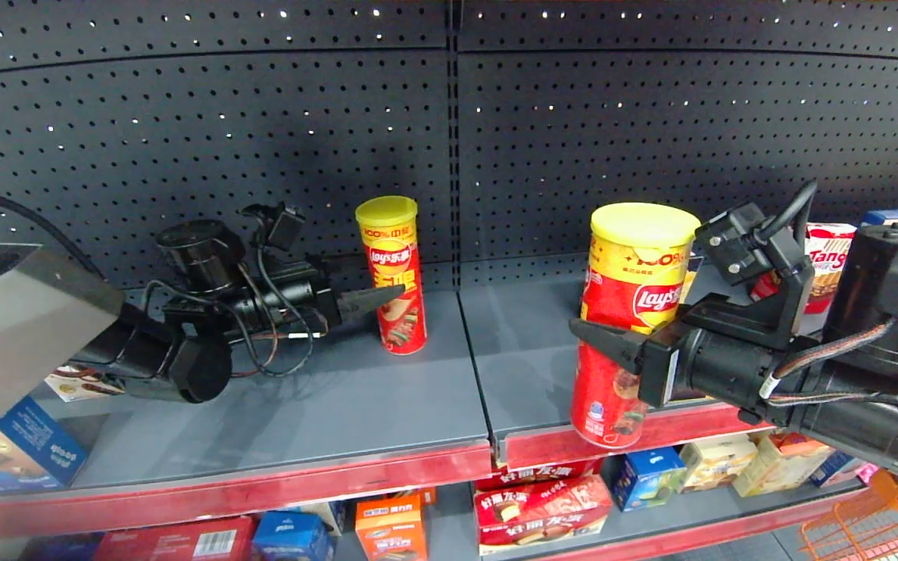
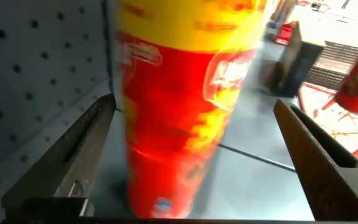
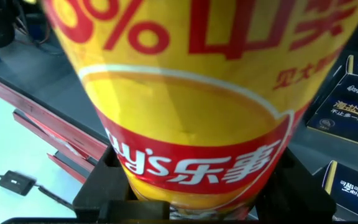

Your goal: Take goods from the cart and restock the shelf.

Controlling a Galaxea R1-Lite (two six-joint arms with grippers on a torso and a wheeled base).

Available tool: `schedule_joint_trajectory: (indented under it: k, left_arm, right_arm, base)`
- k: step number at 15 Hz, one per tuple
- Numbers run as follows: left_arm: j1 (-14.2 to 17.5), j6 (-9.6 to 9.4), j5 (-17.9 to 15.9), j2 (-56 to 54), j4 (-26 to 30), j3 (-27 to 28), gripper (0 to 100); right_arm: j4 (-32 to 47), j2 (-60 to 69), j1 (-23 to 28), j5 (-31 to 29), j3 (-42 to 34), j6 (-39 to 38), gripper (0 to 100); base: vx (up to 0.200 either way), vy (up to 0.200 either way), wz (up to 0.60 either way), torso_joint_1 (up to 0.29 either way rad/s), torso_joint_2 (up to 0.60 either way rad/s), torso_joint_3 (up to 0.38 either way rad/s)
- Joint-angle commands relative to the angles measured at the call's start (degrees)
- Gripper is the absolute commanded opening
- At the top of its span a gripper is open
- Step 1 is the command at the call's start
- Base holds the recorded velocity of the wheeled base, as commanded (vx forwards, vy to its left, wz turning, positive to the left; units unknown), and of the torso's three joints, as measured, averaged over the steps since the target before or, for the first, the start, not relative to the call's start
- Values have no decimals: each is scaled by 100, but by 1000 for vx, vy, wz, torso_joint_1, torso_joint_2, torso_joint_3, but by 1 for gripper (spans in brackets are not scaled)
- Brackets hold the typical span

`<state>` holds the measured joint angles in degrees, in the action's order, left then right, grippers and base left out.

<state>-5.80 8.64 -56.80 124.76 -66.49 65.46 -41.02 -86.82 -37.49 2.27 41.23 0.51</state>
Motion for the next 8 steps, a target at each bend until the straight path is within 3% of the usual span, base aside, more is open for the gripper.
schedule_joint_trajectory:
  k: [1, 8]
  left_arm:
    - [-17, 76, 11, 286, 48, 362, 100]
    - [-105, 234, 11, 769, 66, 968, 100]
  right_arm:
    - [-2, -1, 31, 11, -1, 2, 0]
    - [-11, -72, 110, 19, -10, 2, 0]
  base:
    - [0, 0, 0, 0, 0, 0]
    - [0, 0, 0, 0, 0, 0]
